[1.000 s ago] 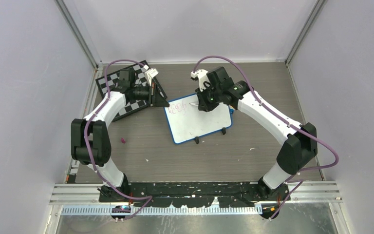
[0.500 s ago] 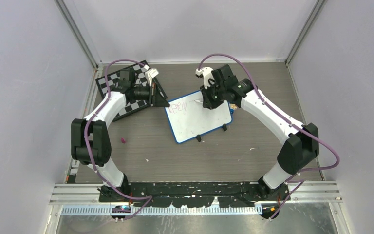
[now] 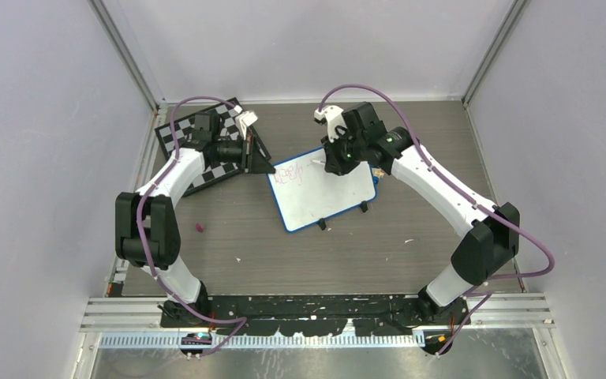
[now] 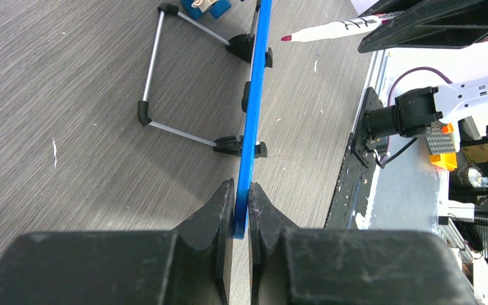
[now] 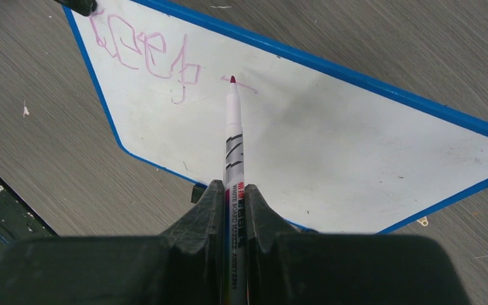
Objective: Write a sentence on the whiteboard
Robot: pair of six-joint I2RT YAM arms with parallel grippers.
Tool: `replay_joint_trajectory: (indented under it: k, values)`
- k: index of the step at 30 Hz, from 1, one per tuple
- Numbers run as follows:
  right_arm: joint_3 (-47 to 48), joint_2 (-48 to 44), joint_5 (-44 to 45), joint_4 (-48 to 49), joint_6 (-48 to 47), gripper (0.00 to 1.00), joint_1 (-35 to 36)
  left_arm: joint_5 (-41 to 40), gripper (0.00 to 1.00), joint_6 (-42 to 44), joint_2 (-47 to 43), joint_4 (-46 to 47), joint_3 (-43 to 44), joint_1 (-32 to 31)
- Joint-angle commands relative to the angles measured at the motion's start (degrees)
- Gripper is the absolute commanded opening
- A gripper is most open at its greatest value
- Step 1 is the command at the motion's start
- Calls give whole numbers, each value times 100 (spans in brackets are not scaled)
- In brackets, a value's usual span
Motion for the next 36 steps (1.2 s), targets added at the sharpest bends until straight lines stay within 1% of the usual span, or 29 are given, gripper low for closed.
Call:
replay_joint_trajectory:
  k: [1,10,20,28,36]
  values:
    - [261,84,35,191,-107,0,13,31,2,-45,-57,-62,64,-33]
    - [-15,134,231,241,-156,0,15,27,2,100,-20,-80,80,-32]
    - [-425,-93,134,202,-92,0,30,25,2,106,-16,-83,63,-32]
    - [-212,-135,402,104,-288,0,8,22,2,105,-30,-80,55,-32]
    - [198,-129,407,-3,-338,0,8,24,2,105,-14,-90,63,-40]
